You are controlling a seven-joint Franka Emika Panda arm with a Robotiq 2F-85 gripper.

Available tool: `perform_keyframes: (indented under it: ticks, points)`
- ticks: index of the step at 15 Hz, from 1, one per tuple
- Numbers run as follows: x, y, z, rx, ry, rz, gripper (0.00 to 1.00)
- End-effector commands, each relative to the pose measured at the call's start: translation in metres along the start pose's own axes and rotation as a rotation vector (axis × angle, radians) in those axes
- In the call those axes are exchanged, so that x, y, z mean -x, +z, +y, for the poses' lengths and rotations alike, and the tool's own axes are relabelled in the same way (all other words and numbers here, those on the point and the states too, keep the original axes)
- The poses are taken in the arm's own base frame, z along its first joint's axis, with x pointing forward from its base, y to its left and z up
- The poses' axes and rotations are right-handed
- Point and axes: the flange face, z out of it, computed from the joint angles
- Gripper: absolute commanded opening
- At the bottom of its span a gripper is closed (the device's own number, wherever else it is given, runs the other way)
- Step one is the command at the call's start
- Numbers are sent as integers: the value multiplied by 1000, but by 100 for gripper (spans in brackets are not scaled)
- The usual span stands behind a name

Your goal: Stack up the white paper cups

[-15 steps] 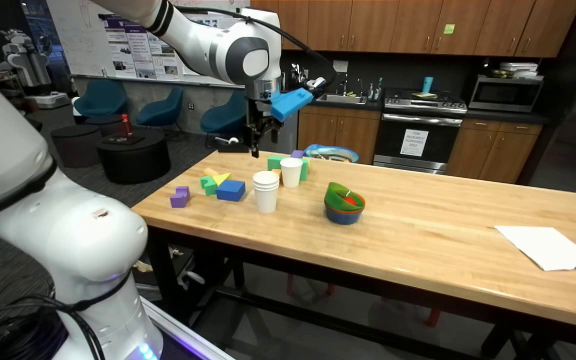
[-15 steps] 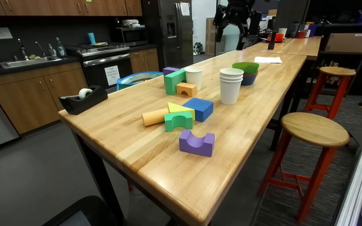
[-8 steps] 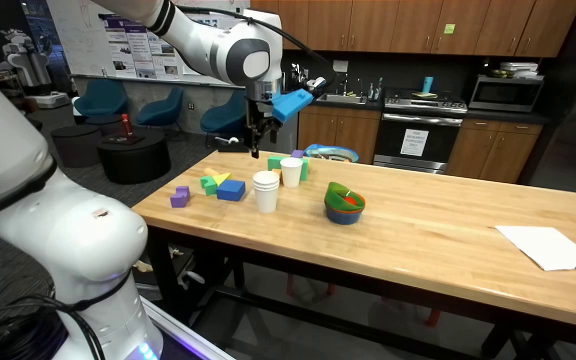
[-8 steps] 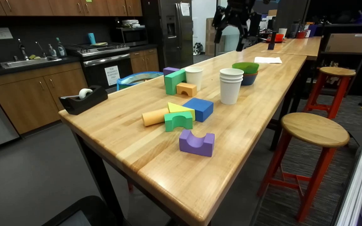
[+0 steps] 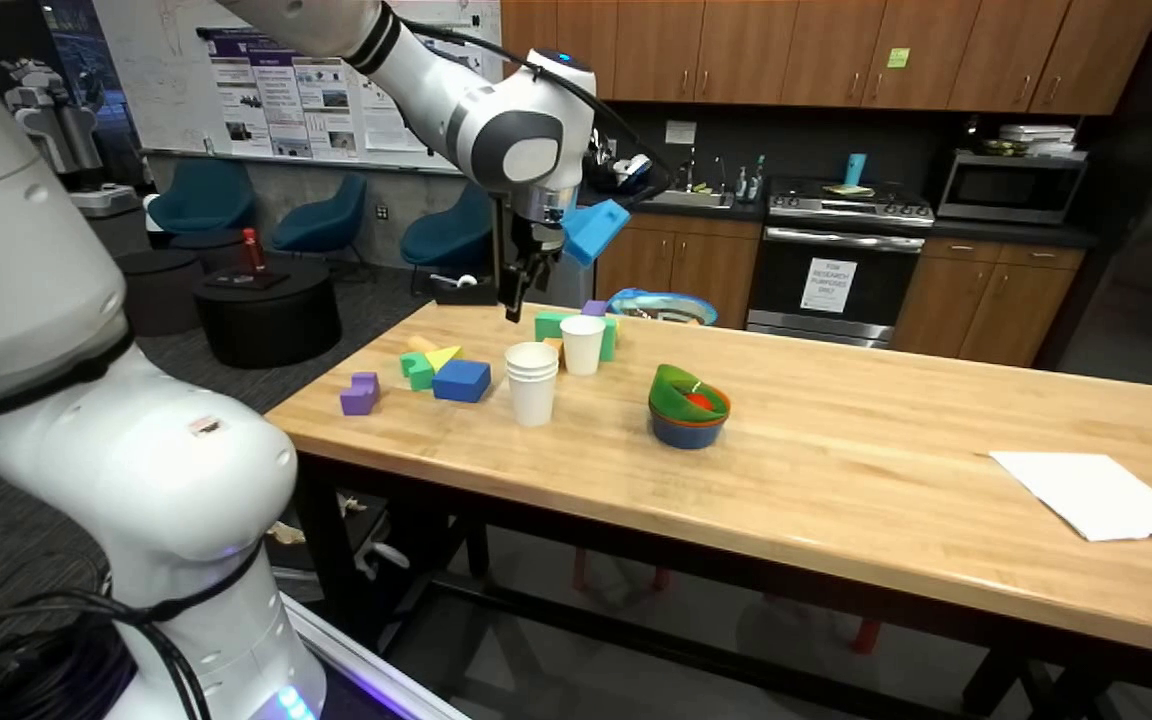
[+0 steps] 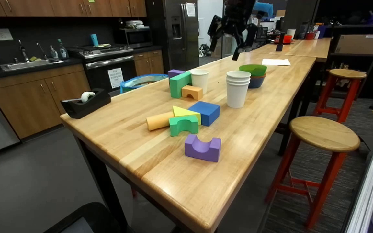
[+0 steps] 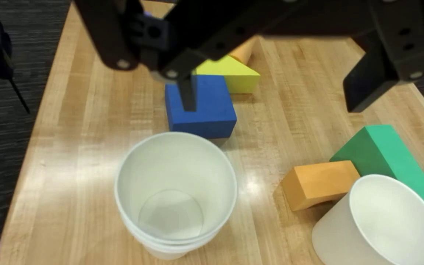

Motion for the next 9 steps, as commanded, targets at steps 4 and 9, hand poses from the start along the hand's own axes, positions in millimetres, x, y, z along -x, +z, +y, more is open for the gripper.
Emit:
perform_keyframes:
  ticks: [4, 9]
  points:
    - [-15, 10, 44, 14, -49, 9, 100]
    - [-7, 18, 71, -52, -129, -63, 100]
